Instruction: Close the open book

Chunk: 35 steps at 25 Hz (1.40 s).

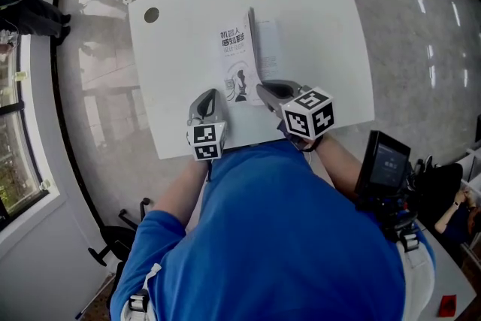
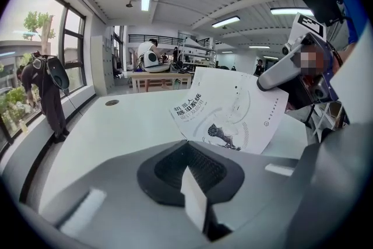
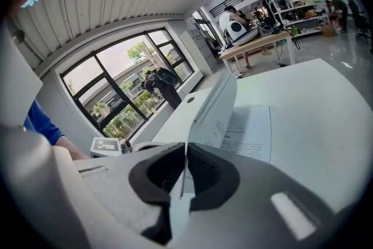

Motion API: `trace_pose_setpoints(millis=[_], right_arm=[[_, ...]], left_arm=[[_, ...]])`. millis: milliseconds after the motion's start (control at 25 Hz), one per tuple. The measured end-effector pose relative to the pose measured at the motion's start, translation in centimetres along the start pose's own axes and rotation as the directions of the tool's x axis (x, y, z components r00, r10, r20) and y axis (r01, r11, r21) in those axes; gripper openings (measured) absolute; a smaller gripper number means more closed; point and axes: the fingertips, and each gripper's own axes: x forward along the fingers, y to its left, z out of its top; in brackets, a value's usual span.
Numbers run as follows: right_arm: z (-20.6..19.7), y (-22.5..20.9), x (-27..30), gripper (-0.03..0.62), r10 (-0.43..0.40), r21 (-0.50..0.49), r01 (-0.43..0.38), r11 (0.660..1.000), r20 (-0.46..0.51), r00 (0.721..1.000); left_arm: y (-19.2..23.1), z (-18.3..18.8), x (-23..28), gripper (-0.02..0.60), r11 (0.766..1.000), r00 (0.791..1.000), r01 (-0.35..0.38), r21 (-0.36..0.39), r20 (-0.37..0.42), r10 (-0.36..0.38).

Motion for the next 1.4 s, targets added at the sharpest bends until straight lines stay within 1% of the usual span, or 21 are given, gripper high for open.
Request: trace_pose_setpoints(millis=[320,560,880,1160,1400], right_arm=[[1.0,3.7,1.6,0.018,0.028,-0.077,-0.028,0.997,-0.006,1.0],[2.1,6.0,2.9,0.018,0.055,-0.113,-0.055,0.992,-0.006,0.998],[2.7,10.3,6.9,0.018,0.088,-0.168,-0.09,0.982,-0.018,0.996],[2.5,12.6,10.6,0.018,0.091,-0.196,-0.099,0.976,-0.047,0.995],[1.3,13.7,14.8,0.018,0.062,-0.21,-0.083,0.974,-0.104,0.993]], left_arm=[[2.2,0.3,-2.6,0.006,1.0,0.999,-0.027,-0.016,0.039,0.028],[3.9,-0.1,-4.3,0.006,0.998,0.998,-0.055,-0.031,0.043,0.056],[7.4,-1.1,-6.7,0.006,0.996,0.995,-0.075,-0.047,0.057,0.078],[10.0,-1.8,-7.9,0.006,0.994,0.993,-0.093,-0.06,0.062,0.097],[12.8,-2.8,-8.9,0.006,0.991,0.991,-0.115,-0.075,0.054,0.119]])
